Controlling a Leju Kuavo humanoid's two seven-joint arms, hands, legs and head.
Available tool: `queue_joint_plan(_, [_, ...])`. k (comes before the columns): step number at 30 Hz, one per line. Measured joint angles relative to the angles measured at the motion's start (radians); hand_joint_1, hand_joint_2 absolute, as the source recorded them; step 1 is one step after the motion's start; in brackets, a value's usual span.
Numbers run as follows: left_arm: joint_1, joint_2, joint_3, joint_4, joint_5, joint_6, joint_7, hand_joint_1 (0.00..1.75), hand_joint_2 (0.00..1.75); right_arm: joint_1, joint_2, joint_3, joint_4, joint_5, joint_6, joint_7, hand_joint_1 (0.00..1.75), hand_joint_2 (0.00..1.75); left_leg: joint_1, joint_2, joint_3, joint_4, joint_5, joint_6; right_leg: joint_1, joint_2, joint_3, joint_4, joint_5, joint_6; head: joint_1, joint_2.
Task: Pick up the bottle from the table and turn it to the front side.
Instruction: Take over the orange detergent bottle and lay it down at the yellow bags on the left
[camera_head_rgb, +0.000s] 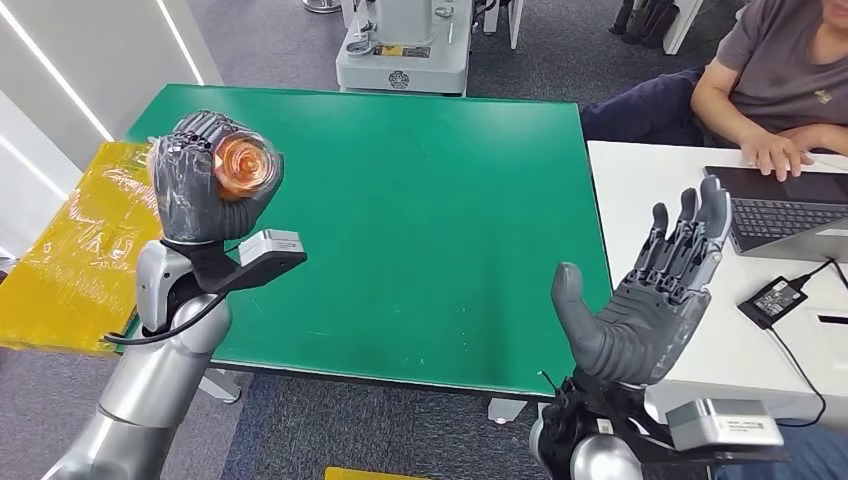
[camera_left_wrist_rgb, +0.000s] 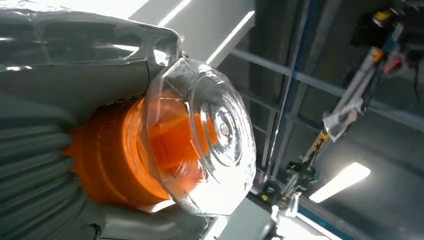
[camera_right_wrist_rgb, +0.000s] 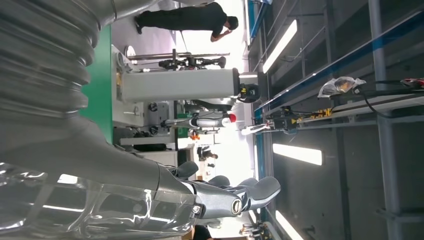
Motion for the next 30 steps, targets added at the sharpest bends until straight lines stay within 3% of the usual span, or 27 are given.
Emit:
queue_joint_plan(8, [-0.052,0.046,-0.034,0.203,-0.262,-0.046,0.054,1.75,1.75,0.007,-0.004,0.001,-0.01,0.003,0.03,0.0,0.0,1.75,0.0,0.0,0.0,0.0,0.0,0.0,0.0,0.001,0.0,0.0,0.0,0.0,0.0,0.0])
queue_joint_plan(18, [-0.116,0.082,-0.067,0.431,-0.273,-0.304,-0.104,1.75,1.75,0.014,-0.004,0.001,-0.022,0.005,0.063,0.0,0.0,1.75,0.0,0.002,0.0,0.0,0.0,-0.001,0.0,0.003,-0.001,0.0,0.0,0.0,0.0,0.0])
queue_joint_plan(30, [-0.121,0.144,-0.082,0.575,-0.303,-0.356,-0.046,1.75,1.75,0.007,-0.005,0.011,-0.022,-0.009,0.053,0.0,0.0,1.75,0.0,0.002,0.0,-0.001,0.0,-0.001,0.0,0.004,-0.001,0.0,0.0,-0.001,0.0,0.0])
